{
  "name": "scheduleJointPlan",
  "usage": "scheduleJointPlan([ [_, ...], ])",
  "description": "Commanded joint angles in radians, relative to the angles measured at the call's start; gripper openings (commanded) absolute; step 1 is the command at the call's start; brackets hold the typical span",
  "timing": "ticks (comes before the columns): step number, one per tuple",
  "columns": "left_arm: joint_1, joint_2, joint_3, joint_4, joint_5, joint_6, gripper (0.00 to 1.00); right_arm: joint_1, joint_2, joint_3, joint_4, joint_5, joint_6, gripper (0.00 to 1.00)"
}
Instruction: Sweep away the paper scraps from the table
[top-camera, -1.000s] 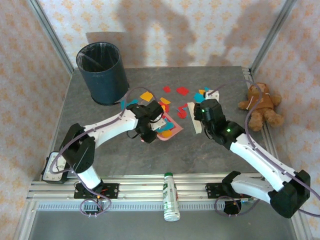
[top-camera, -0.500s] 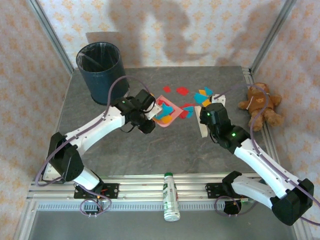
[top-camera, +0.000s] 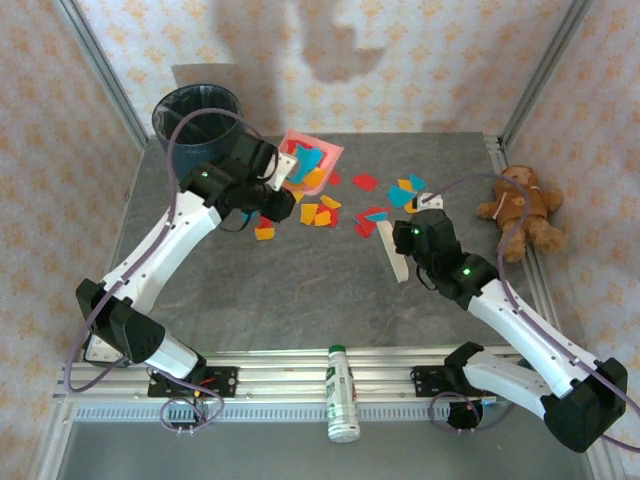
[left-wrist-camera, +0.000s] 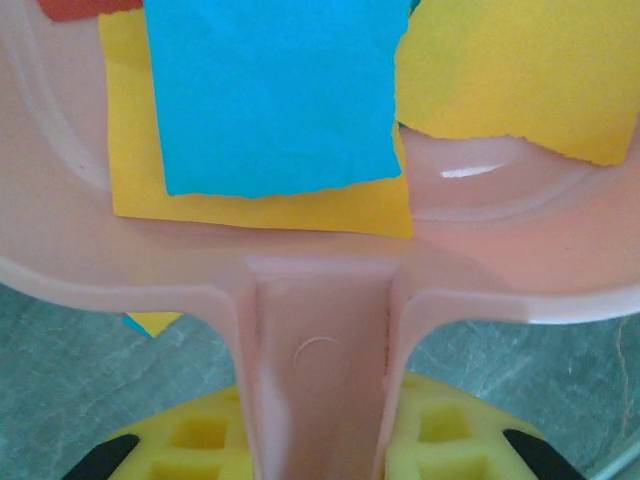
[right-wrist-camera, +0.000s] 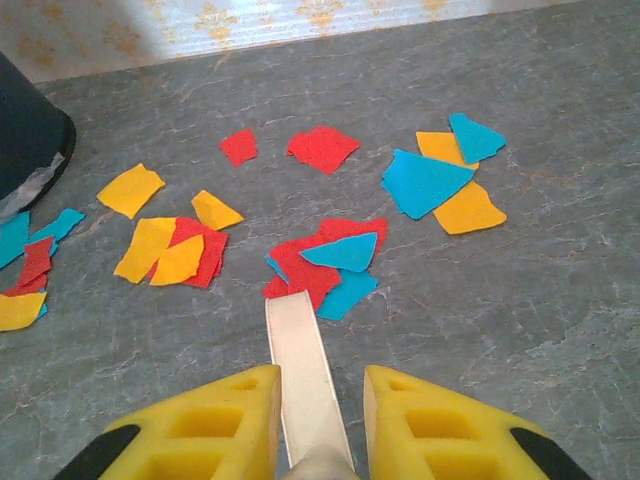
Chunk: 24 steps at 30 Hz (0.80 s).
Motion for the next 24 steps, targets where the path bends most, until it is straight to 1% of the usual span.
scheduleJointPlan([
  [1,0.043,0.016,0.086,-0.046,-0.024,-0.034,0.0,-0.004,0.007,0.002,0.042,-0.02,-0.007,0.0],
  [11,0.19,0.108,0.276,-0.074,0.024,-0.105,0.0,-0.004,0.029,0.006,0.041,-0.047,0.0,0.0],
  [16,0.259,0.165,0.364,-0.062,0.087,-0.159,0.0,-0.004,0.039,0.005,0.042,-0.06,0.004,0.0],
  [20,0.299,0.21,0.414,-0.049,0.117,-0.199,0.0,-0.004,0.046,0.008,0.044,-0.073,0.011,0.0],
  [24,0.338,0.236,0.427,-0.003,0.16,-0.255,0.0,-0.004,0.047,0.008,0.051,-0.084,0.017,0.0],
])
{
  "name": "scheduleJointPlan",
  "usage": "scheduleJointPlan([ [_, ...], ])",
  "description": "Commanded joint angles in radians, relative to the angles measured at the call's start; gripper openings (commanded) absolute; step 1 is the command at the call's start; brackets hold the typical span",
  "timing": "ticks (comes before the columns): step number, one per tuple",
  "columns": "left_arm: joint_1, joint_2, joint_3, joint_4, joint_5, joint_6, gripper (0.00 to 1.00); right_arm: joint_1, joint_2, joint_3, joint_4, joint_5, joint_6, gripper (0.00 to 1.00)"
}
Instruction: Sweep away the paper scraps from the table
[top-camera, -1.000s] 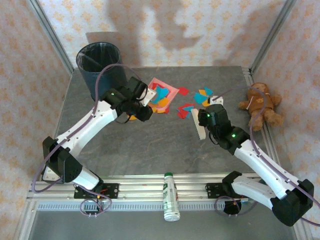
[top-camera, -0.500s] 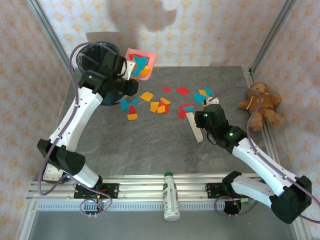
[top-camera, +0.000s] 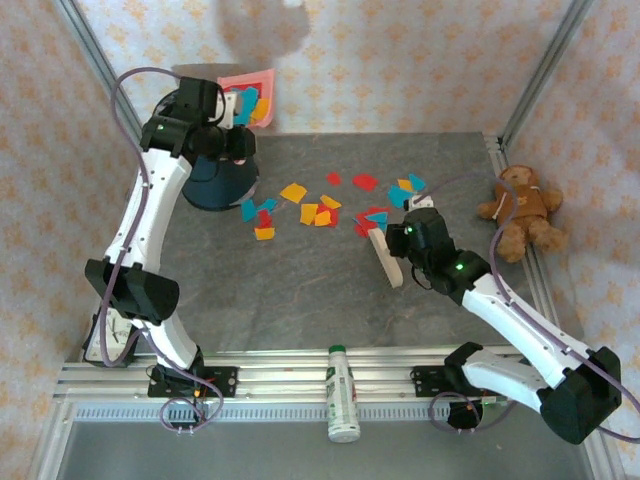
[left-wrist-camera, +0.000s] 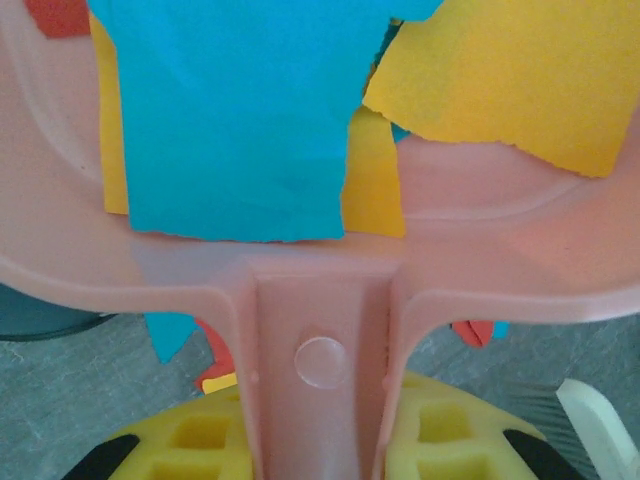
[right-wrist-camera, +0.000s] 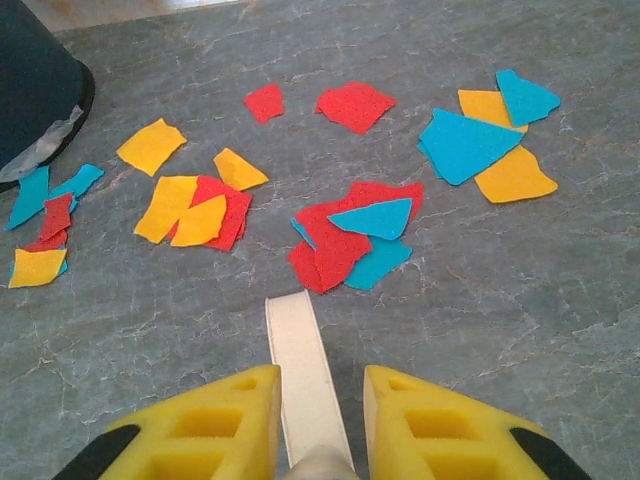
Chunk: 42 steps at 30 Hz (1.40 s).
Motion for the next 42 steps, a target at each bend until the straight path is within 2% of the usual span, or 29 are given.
scheduleJointPlan([
  [1,0.032,0.019,0.04,0.054,0.059,-0.079,0.0,-0.003,-0.004,0.009,0.05,-0.008,0.012,0.0],
  [15,0.127,0.062,-0.018,0.265,0.206,-0.309,0.0,-0.004,-0.001,0.01,0.038,-0.015,0.017,0.0],
  [34,0.181,0.137,-0.056,0.492,0.318,-0.569,0.0,-0.004,0.002,0.008,0.034,-0.027,0.025,0.0],
  [42,0.206,0.132,-0.172,0.732,0.379,-0.771,0.0,-0.004,0.005,0.01,0.032,-0.027,0.025,0.0],
])
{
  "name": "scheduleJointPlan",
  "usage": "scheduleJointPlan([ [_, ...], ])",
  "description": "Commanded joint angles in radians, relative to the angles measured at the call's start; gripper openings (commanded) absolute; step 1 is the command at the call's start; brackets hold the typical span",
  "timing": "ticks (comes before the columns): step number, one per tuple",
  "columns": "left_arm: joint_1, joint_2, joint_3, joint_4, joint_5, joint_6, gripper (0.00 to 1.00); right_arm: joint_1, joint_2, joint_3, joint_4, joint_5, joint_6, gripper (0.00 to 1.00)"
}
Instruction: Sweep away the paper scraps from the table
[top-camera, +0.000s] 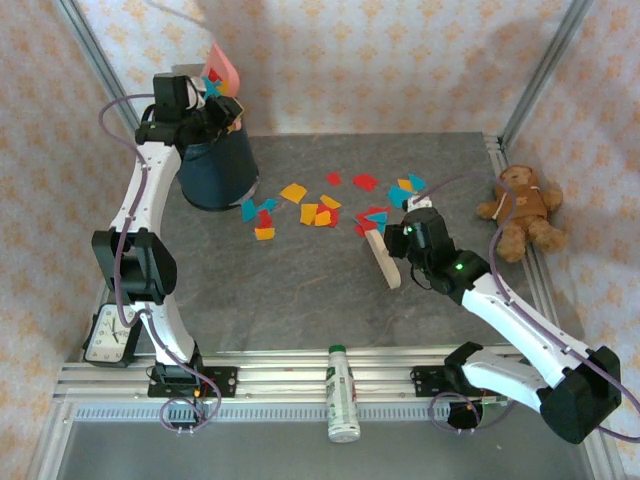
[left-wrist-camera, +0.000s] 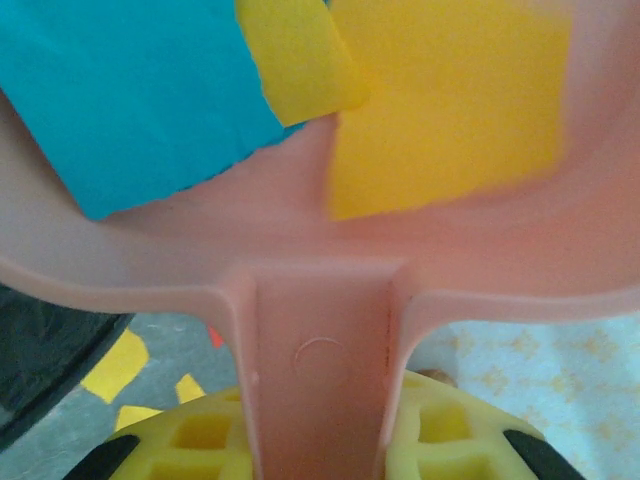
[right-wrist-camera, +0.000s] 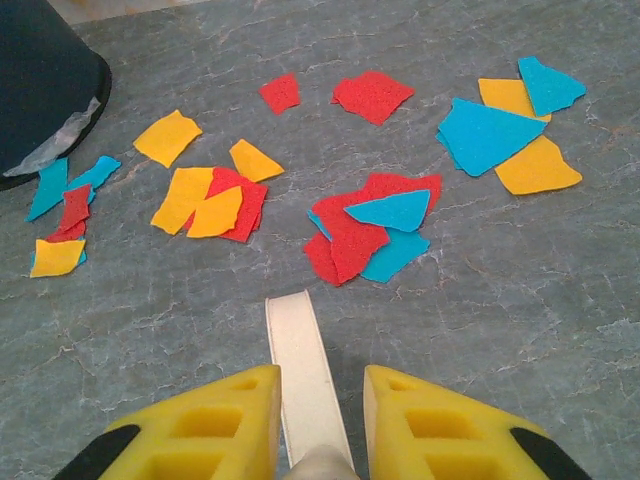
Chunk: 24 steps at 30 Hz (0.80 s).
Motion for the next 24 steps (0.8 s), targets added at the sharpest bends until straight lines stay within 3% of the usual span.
scheduleJointPlan([
  [1,0.013,0.0,-0.036,0.152,0.044,-0.11,0.0,-0.003,0.001,0.01,0.03,0.001,0.017,0.0],
  [15,0.027,-0.014,-0.172,0.418,0.088,-0.336,0.0,-0.003,0.017,0.013,0.03,0.002,0.016,0.0],
  [24,0.04,-0.016,-0.287,0.785,0.124,-0.649,0.0,-0.004,0.018,0.01,0.032,0.006,0.015,0.0],
])
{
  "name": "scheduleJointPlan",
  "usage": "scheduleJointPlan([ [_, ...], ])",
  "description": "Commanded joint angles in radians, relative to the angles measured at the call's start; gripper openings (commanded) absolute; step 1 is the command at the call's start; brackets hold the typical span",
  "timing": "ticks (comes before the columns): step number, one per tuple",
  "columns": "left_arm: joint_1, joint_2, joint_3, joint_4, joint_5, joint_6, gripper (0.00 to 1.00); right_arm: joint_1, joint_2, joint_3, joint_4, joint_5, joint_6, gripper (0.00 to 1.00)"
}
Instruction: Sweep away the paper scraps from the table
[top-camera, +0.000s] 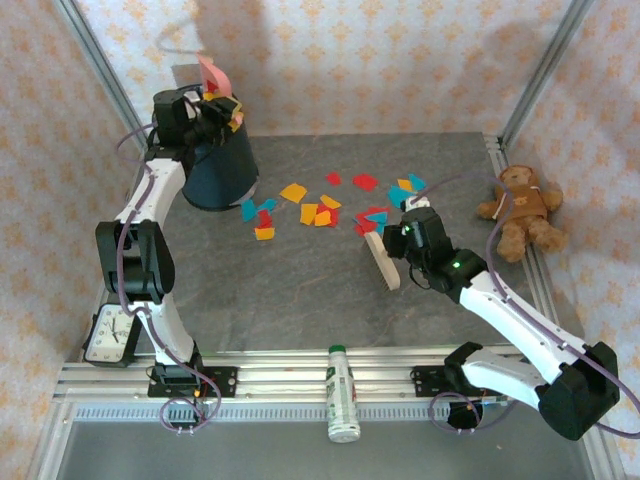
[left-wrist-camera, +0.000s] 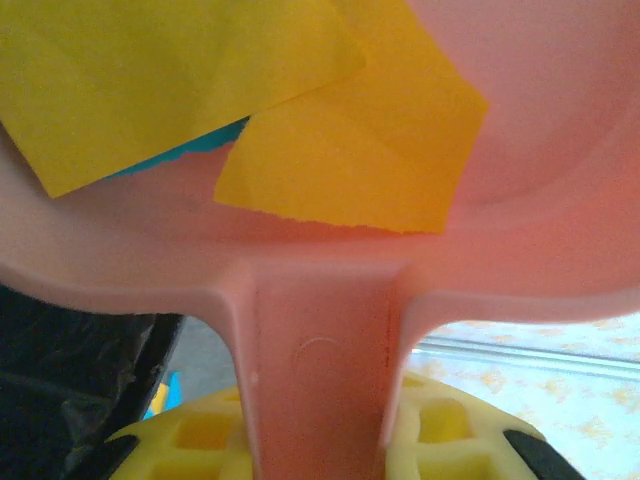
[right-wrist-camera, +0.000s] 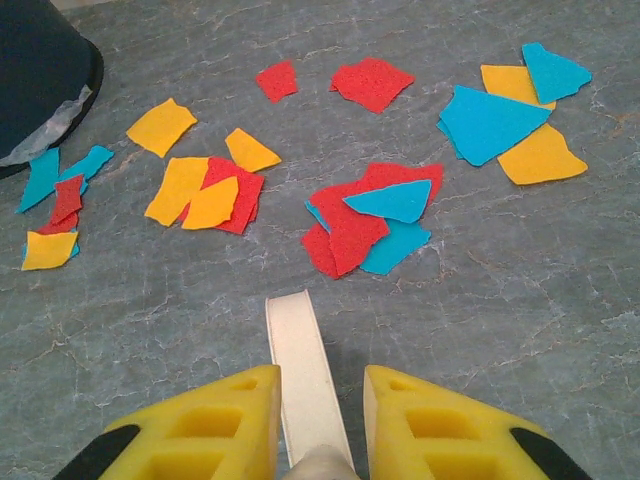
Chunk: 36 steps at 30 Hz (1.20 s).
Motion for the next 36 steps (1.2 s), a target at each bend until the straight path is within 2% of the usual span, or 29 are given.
scheduleJointPlan([
  [1,0.008,-0.013,-0.015,0.243,0.038,-0.16,0.0,-0.004,-0.001,0.008,0.033,0.009,0.012,0.0],
  [7,0.008,-0.031,-0.053,0.327,0.029,-0.244,0.0,-0.003,-0.001,0.004,0.034,0.01,0.013,0.0],
  [14,0.008,-0.041,-0.124,0.505,-0.001,-0.421,0.0,-0.004,-0.003,0.002,0.034,0.007,0.013,0.0],
  [28,0.008,-0.091,-0.193,0.645,-0.041,-0.558,0.0,-0.003,-0.007,-0.002,0.036,0.006,0.019,0.0],
  [31,0.01,-0.1,-0.185,0.641,-0.025,-0.548,0.0,-0.004,-0.007,-0.004,0.038,0.007,0.02,0.0],
  [36,0.01,-0.133,-0.135,0.524,0.036,-0.384,0.0,-0.004,-0.019,-0.011,0.046,0.017,0.03,0.0],
])
